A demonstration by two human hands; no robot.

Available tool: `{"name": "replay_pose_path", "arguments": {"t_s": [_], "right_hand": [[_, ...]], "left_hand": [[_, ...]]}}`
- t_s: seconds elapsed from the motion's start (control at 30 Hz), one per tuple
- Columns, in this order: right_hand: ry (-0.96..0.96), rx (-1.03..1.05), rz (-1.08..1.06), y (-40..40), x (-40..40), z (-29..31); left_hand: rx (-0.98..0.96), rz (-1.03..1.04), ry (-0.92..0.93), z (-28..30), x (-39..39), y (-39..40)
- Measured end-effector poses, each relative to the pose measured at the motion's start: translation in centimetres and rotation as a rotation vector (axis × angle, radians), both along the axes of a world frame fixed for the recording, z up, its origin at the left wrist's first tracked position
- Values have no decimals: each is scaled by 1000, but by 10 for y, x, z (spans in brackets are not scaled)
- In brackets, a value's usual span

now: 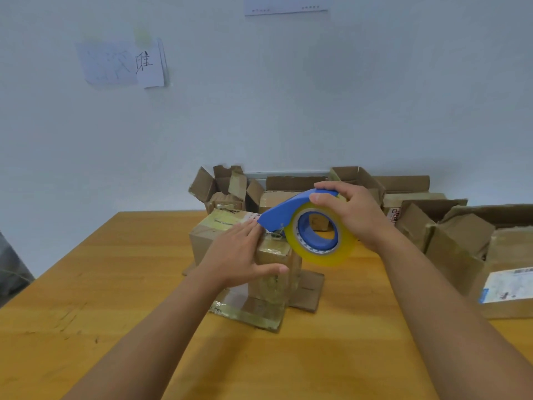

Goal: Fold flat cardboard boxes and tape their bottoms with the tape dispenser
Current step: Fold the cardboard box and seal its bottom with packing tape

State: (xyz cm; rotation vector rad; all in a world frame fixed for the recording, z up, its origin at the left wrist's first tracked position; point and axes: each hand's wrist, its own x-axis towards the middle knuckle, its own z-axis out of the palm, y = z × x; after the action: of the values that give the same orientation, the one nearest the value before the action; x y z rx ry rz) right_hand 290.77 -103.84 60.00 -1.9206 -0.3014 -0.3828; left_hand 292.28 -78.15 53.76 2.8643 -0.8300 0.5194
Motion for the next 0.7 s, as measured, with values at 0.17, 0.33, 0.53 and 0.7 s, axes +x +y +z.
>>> {"name": "replay_pose_path", "arguments": {"t_s": [0.17,0.33,0.53,0.7], "right_hand": [[16,-67,9,-2,-4,3],[10,-119,-18,5,0,13],[65,-93,32,-5,-5,12],[44,-104,54,-20,-22,-1]], "left_hand": [[6,4,-49,-3,-1,-3],[0,11,-111,-6,-3,-8],[-45,5,-156,-10,1,-8],[-3,24,-93,-10,3,-7]]}}
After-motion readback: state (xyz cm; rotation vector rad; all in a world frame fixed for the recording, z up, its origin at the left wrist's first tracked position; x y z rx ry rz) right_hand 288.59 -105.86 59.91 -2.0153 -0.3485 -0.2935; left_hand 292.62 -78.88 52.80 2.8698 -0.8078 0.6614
